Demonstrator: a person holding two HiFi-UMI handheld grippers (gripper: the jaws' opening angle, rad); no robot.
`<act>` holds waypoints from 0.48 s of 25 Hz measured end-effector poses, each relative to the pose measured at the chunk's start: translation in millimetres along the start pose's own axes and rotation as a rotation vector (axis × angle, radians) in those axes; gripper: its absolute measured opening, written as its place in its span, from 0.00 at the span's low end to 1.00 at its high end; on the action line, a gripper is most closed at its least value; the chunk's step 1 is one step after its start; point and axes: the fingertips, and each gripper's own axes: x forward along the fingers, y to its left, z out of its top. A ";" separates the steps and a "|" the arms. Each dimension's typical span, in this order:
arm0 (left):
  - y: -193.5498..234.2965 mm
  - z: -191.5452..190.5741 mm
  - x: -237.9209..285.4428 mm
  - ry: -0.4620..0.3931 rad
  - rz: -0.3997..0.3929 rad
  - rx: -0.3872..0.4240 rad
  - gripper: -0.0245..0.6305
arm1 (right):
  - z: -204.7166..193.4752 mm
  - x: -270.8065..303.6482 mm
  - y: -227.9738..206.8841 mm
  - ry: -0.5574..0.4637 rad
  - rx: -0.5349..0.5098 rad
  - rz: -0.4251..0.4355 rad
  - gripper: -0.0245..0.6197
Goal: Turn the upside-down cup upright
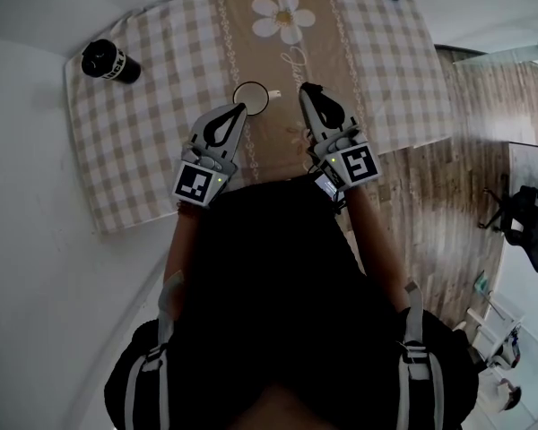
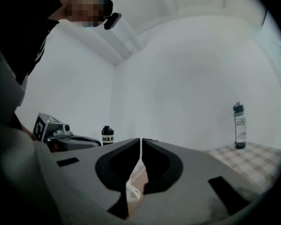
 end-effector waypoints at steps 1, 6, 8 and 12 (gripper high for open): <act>2.4 1.8 1.7 0.004 0.027 0.009 0.02 | 7.2 -1.0 0.3 -0.023 -0.001 -0.023 0.05; 15.9 12.2 7.8 0.005 0.136 0.012 0.02 | 25.9 -3.1 3.9 -0.055 -0.053 -0.097 0.05; 23.0 21.4 5.4 -0.017 0.181 0.016 0.02 | 30.3 -2.2 0.7 -0.052 -0.073 -0.137 0.05; 33.6 33.0 -0.8 -0.045 0.284 0.060 0.02 | 28.7 -1.9 -8.2 -0.049 -0.091 -0.203 0.05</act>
